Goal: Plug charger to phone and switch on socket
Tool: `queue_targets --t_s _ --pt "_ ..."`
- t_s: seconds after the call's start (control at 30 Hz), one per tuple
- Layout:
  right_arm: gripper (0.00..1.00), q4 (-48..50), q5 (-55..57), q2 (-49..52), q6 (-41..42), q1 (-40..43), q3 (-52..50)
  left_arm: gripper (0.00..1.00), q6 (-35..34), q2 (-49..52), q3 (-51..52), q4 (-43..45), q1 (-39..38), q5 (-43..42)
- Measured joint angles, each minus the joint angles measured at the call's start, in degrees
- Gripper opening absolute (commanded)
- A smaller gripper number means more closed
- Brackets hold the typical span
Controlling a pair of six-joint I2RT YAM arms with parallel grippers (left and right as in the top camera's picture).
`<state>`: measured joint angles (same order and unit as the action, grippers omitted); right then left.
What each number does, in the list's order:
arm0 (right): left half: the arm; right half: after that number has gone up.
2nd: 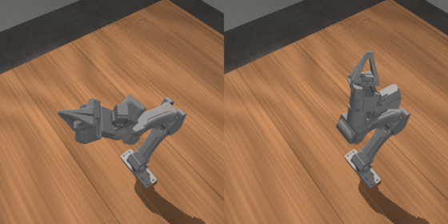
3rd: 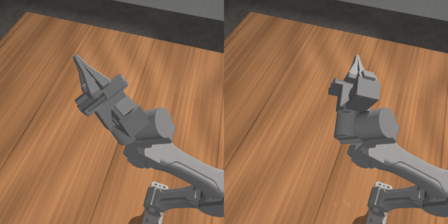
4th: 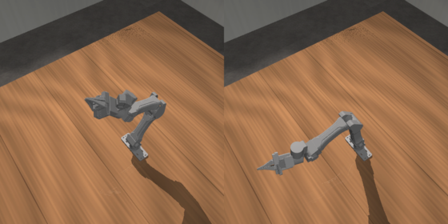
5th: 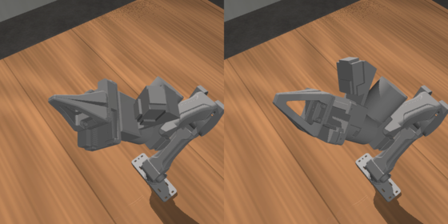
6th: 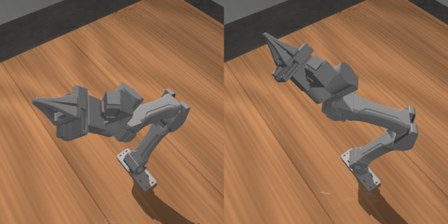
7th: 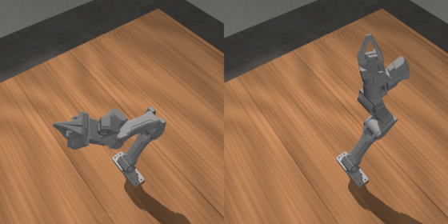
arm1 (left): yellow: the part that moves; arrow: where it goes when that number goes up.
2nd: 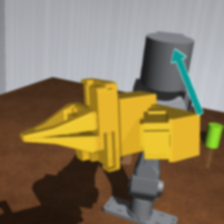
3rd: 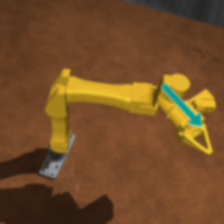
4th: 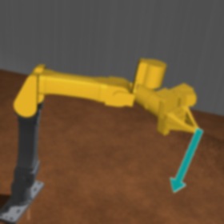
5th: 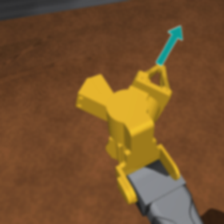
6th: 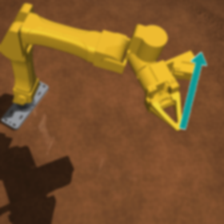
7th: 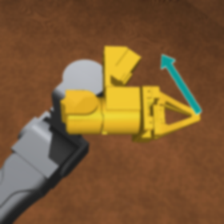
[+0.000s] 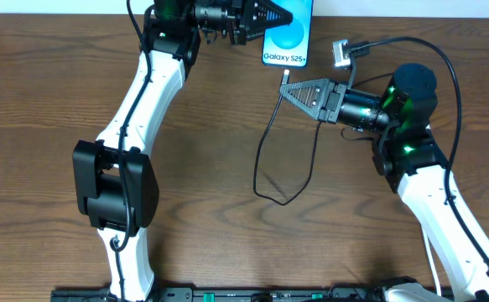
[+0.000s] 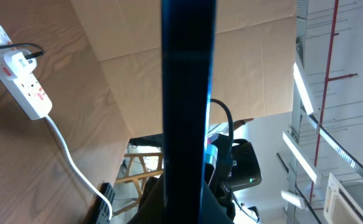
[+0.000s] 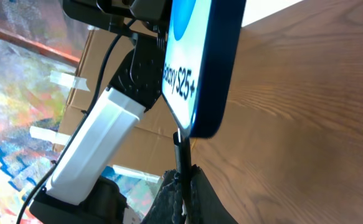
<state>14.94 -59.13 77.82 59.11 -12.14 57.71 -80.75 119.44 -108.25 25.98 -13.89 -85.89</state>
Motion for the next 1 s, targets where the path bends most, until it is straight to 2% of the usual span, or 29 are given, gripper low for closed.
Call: queue_targets --t_s 0.37,1.0 --pt "0.01 5.8 -1.7 2.2 2.7 0.0 -0.1 0.07 0.0 0.0 0.0 0.0 0.0 -0.2" --pt "0.01 5.9 -3.5 2.3 3.9 -1.6 -0.1 0.07 0.0 0.0 0.0 0.0 0.0 -0.8"
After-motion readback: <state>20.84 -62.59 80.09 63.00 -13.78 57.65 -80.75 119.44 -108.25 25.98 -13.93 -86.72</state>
